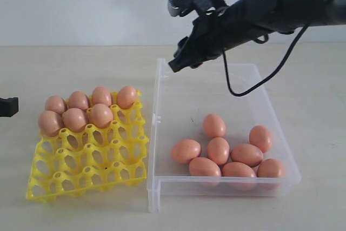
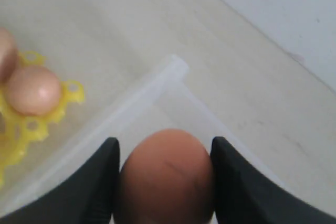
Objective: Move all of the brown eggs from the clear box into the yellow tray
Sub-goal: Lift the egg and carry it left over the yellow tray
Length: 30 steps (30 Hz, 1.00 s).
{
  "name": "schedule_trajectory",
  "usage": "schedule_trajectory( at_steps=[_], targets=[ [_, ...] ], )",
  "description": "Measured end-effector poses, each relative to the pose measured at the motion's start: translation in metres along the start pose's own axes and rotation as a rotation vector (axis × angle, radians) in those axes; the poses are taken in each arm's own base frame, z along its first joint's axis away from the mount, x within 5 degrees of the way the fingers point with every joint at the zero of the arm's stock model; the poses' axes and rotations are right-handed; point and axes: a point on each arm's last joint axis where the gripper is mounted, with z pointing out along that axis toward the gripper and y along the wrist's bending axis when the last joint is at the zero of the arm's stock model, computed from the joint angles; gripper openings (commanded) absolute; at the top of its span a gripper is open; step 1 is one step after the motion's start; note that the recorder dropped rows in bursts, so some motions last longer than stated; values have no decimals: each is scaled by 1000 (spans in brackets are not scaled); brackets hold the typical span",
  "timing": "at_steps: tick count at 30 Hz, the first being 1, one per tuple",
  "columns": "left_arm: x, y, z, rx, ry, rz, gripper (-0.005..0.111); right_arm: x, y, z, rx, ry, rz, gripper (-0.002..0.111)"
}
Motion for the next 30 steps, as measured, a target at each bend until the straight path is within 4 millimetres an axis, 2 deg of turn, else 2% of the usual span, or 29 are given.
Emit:
schedule_trajectory(
  at_steps=[4,7,12,17,21,25,30],
  targets=[
    [0,0,0,0,0,0,4,-14,31,4,27,-120,-19,0],
    [0,0,0,0,0,0,4,-19,45,6,75,-185,-22,0],
    [0,0,0,1,-1,2,4,-22,57,12,121,-250,40,0],
    [0,0,0,2,-3,10,4,-20,65,26,118,-314,148,0],
    [0,0,0,3,-5,14,4,-19,75,33,49,-485,205,0],
    [0,0,0,4,-5,16,4,-17,88,29,-93,-674,178,0],
    [0,0,0,4,-5,16,4,-3,94,28,-194,-673,55,0]
  ],
)
